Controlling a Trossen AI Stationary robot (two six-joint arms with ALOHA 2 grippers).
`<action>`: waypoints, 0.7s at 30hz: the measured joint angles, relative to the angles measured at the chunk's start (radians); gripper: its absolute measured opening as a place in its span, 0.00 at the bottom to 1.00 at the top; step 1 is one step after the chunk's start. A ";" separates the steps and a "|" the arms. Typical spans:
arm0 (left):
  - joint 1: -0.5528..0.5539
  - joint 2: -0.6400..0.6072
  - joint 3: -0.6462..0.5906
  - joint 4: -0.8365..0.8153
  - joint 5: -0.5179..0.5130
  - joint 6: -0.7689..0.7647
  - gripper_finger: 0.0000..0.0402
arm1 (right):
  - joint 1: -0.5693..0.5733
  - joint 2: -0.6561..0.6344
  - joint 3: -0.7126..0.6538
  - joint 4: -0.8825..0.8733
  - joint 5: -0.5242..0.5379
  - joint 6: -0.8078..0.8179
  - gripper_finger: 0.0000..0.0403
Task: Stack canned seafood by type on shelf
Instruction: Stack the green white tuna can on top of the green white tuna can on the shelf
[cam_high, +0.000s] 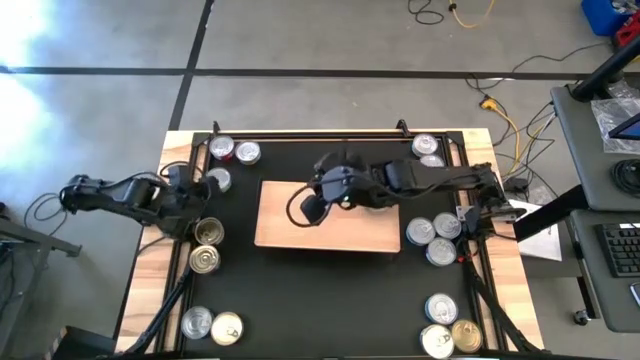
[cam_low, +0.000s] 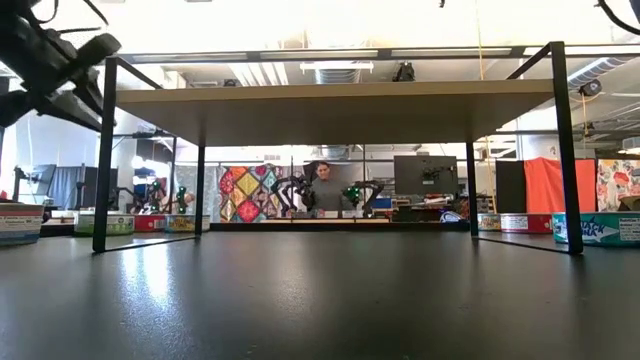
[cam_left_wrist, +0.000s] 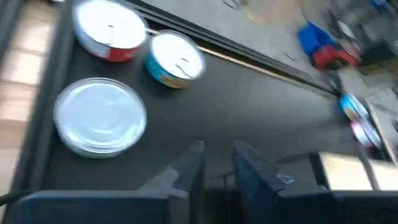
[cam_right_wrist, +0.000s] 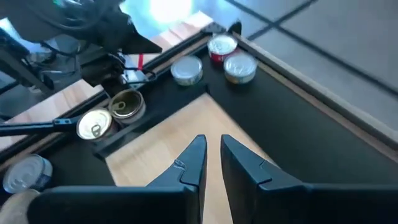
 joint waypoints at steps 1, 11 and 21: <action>0.033 0.012 -0.001 0.008 0.008 -0.012 0.11 | -0.003 -0.005 0.015 -0.013 0.000 -0.026 0.09; 0.387 0.151 -0.026 0.167 0.025 -0.097 0.00 | -0.029 -0.019 0.123 -0.206 0.000 -0.314 0.09; 0.733 0.308 -0.163 0.546 0.269 -0.262 0.00 | -0.070 -0.018 0.113 -0.390 -0.003 -0.409 0.09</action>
